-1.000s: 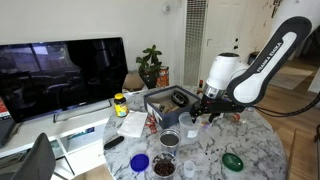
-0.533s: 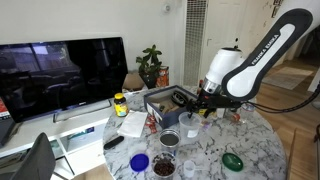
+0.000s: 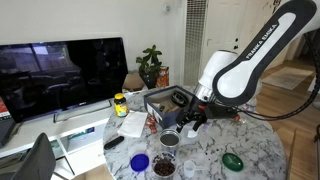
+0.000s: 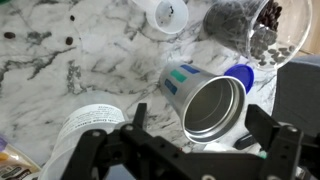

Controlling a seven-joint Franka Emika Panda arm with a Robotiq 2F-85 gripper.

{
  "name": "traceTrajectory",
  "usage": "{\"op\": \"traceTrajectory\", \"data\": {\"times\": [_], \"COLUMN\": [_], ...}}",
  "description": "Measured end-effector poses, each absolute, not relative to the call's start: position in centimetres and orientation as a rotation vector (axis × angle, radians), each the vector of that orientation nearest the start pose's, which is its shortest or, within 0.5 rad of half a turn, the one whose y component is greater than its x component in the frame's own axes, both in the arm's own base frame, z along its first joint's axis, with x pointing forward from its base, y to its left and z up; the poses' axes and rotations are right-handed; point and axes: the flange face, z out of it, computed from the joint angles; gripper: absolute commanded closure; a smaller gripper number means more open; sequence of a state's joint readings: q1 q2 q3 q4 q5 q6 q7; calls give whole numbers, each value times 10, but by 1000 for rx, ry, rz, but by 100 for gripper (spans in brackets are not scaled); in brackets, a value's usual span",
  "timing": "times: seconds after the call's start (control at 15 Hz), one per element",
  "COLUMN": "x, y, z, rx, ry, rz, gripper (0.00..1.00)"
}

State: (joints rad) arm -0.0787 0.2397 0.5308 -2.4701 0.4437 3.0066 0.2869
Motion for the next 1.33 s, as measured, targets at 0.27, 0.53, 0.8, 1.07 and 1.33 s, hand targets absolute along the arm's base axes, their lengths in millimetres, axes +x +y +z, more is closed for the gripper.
{"op": "traceTrajectory", "data": {"times": [0.27, 0.53, 0.8, 1.07, 1.33], "x": [470, 473, 478, 482, 483], "y": [189, 182, 181, 183, 184], "z": [223, 205, 195, 191, 187], "rx": [-2756, -2745, -2734, -2718, -2706], "ry": [390, 433, 467, 506, 551], "rz": [-293, -306, -287, -271, -254], "gripper": [0, 0, 20, 4, 0]}}
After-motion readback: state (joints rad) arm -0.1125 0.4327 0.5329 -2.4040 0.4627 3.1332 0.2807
